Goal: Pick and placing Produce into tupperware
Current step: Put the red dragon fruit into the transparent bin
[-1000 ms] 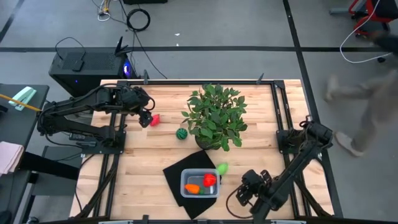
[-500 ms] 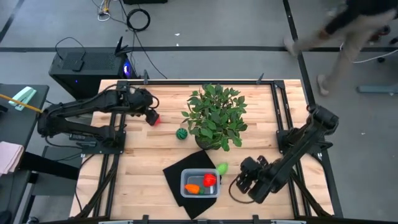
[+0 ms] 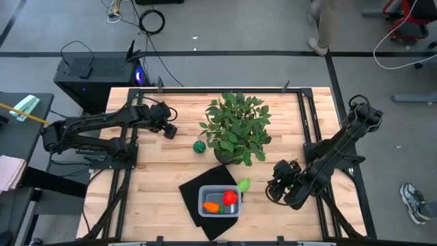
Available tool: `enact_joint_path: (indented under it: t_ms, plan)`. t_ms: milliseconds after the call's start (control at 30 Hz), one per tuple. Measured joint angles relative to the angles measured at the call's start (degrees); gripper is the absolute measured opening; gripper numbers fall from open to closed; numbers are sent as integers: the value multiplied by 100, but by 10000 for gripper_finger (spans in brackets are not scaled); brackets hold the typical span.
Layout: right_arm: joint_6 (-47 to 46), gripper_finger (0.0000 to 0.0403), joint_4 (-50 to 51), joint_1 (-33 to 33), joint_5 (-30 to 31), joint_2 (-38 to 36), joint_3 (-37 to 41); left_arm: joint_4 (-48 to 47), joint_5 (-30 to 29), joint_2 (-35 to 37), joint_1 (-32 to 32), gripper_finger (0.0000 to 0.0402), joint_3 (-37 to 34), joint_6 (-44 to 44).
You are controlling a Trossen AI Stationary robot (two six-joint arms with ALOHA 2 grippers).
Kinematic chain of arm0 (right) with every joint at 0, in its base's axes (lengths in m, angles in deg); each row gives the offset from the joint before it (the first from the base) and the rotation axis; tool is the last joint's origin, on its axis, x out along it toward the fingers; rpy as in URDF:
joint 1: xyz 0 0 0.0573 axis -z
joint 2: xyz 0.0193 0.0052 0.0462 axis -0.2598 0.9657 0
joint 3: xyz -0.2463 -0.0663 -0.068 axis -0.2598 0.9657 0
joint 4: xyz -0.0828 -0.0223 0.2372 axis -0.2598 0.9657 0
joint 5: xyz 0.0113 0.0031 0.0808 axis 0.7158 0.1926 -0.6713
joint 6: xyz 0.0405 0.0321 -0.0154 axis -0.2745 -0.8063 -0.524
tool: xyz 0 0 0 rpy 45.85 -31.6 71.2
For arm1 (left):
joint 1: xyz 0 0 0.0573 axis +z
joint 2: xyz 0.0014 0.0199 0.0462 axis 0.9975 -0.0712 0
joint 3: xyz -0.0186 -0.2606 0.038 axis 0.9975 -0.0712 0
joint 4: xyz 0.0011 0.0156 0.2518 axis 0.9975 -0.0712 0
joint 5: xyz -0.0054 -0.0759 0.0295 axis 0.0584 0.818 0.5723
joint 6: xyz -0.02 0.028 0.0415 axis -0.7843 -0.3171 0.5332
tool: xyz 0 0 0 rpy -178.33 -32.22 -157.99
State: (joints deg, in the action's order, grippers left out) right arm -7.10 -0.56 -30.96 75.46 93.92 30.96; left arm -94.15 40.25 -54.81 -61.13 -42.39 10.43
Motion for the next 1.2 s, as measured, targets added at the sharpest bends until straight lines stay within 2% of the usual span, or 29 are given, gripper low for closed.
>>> enact_joint_path:
  t_ms: [133, 333, 700, 867, 1200]
  plan:
    - [7, 188, -25, 4, -1, -4, 0, 126, 233, -361, 222, 298, -107, 127]
    - [29, 187, -187, 15, -29, -4, 0, 793, 623, -874, 387, 299, -106, 345]
    - [5, 187, -323, 15, -45, -3, 0, 839, 651, -1759, 534, 307, -106, 696]
    - [-23, 187, -323, 15, -47, -2, 0, 941, 865, -1948, 531, 305, -102, 805]
    - [-38, 187, -323, 15, -47, 1, 0, 1093, 909, -1948, 532, 302, -100, 905]
